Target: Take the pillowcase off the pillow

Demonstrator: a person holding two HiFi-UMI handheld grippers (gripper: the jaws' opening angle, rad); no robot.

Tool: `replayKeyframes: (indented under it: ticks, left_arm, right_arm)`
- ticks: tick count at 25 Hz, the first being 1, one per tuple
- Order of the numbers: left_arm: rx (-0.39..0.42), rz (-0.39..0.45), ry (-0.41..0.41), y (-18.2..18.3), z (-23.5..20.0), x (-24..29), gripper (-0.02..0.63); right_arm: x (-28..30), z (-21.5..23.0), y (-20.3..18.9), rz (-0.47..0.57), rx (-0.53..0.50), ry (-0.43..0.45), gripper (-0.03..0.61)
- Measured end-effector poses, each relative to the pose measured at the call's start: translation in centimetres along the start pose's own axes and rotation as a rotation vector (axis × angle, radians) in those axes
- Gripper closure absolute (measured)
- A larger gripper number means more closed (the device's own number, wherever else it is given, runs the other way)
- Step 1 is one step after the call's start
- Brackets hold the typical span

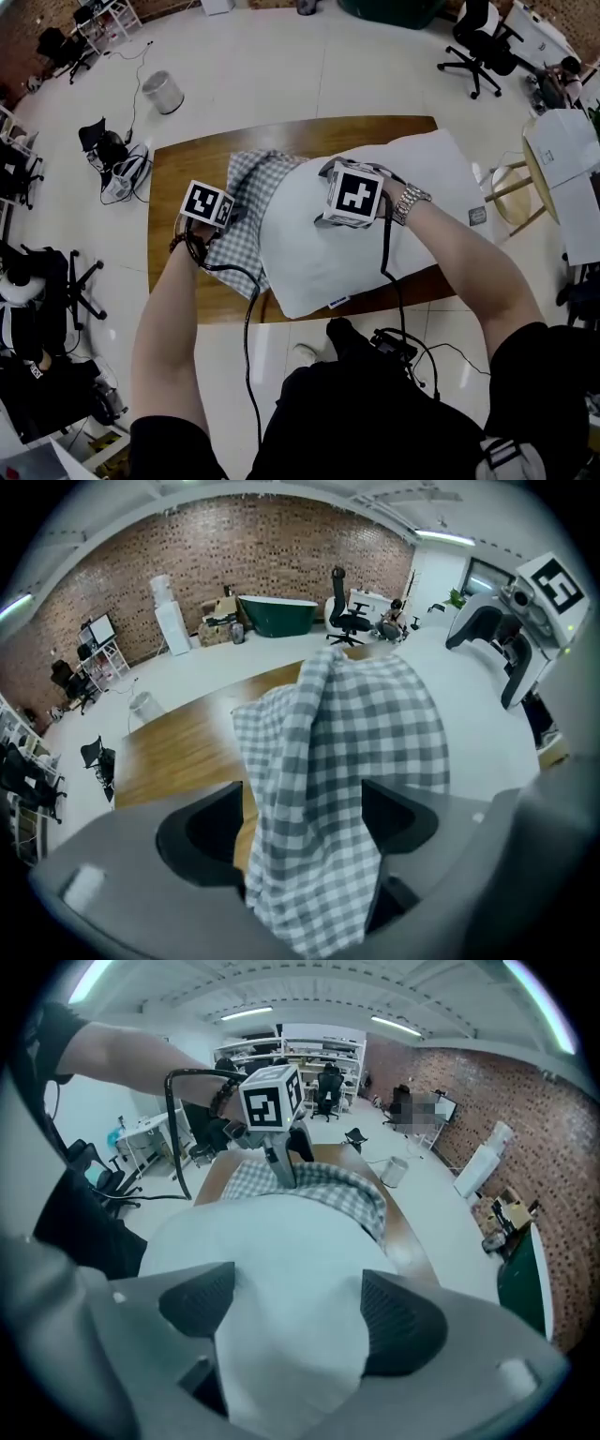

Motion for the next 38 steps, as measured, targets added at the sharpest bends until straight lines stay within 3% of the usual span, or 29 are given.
replayKeyframes:
  ticks: [5,7,11,13,15,17,20,26,31,35,38]
  left_arm:
    - [-0.008,-0.074,-0.064,-0.4,-2.3,3.9,0.210]
    - [-0.011,-0.094,-0.067,-0.6,-3.3,5.0,0.236]
    - [0.005,-0.117,-0.010,-1.1,-5.0,6.4,0.454]
    - [-0.002,-0.110,0.048,-1.4,-5.8,6.4,0.585]
    - [-0.044,-0.127,0.100,-1.8,-6.3,5.6,0.594]
    - [-0.124,-0.167,0.135,-2.4,-6.4,4.0,0.595]
    - [-0.178,-0.163,0.197,-2.9,-7.4,1.3,0.595]
    - [-0.165,-0.073,0.327,-4.4,-10.1,-3.0,0.597]
    - [-0.291,-0.121,0.377,-8.5,-10.1,-6.6,0.597]
    - [-0.248,-0.034,0.440,-10.2,-11.8,-8.2,0.597]
    - [-0.267,-0.023,0.472,-12.0,-11.9,-9.8,0.597]
  right_arm:
    - [2.6,1.8,-0.3,-0.025,0.048,0.037,0.161]
    - [3.2,2.3,0.0,-0.042,0.062,0.029,0.194]
    - [4.5,2.7,0.2,-0.075,0.100,0.033,0.330]
    - [4.2,2.9,0.6,-0.096,0.117,0.020,0.434]
    - [3.4,3.2,0.6,-0.114,0.129,-0.010,0.519]
    - [2.5,3.5,0.6,-0.118,0.126,-0.055,0.551]
    - [1.6,3.4,0.7,-0.118,0.114,-0.088,0.556]
    - [-0.6,2.4,1.0,-0.112,0.092,-0.134,0.560]
    - [-1.4,1.8,1.0,-0.117,0.092,-0.168,0.560]
    - [-1.0,1.5,0.6,-0.129,0.098,-0.204,0.560]
    - [-0.6,1.2,0.2,-0.134,0.101,-0.231,0.558]
Point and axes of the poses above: the fingertips, and each gripper's own axes: x forward along the fingers, z to its right, y out of its top, the point moved 9 cm from there along -x, backward along the fingers, and after that the axes turned 9 degrees about -y, right-handed, at the moved point
